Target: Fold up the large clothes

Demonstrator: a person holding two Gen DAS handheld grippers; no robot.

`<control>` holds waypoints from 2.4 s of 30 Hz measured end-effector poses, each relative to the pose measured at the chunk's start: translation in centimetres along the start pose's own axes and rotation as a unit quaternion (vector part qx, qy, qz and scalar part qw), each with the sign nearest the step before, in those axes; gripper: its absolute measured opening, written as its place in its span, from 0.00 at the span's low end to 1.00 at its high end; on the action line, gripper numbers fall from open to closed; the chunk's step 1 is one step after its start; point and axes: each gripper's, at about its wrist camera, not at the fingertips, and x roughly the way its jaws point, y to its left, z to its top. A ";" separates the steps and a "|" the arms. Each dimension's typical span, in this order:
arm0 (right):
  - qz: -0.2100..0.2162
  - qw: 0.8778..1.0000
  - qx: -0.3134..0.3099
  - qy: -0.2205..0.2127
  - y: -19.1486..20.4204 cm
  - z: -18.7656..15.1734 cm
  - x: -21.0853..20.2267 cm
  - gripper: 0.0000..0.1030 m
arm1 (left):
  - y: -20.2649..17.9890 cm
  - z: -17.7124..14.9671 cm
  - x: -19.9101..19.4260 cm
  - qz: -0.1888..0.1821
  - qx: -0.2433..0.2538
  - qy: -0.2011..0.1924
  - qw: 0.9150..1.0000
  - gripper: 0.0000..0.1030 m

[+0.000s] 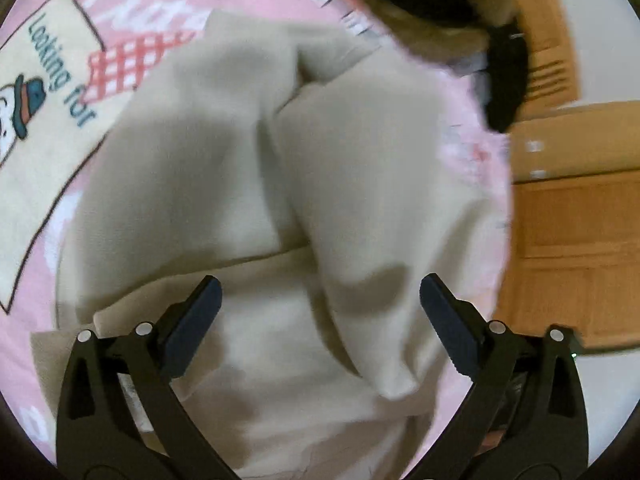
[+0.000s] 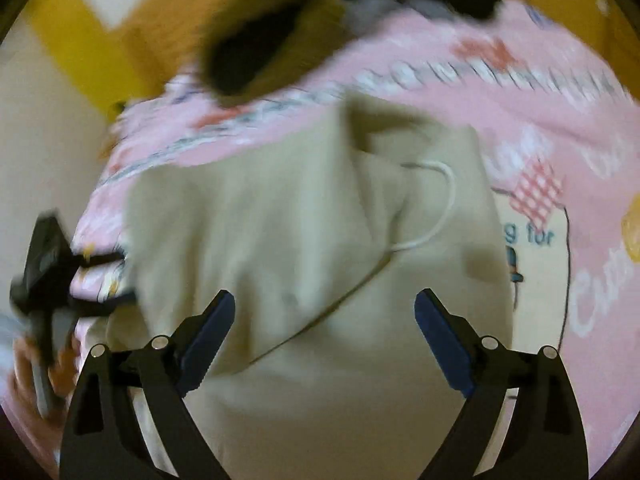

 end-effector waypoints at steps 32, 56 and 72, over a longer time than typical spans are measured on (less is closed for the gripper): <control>0.002 0.997 -0.039 -0.064 2.4 0.9 -3.8 0.59 | -4.4 -4.1 -4.0 0.159 -0.113 -0.084 0.977 0.93; 0.028 0.998 -0.004 -0.062 6.9 -18.2 -9.4 0.81 | 8.7 -17.8 -13.3 0.169 0.120 -0.029 0.978 0.93; -0.038 0.994 0.101 -0.001 -15.9 -33.8 -19.4 0.88 | 16.6 -28.3 -17.7 0.190 0.124 0.031 0.973 0.94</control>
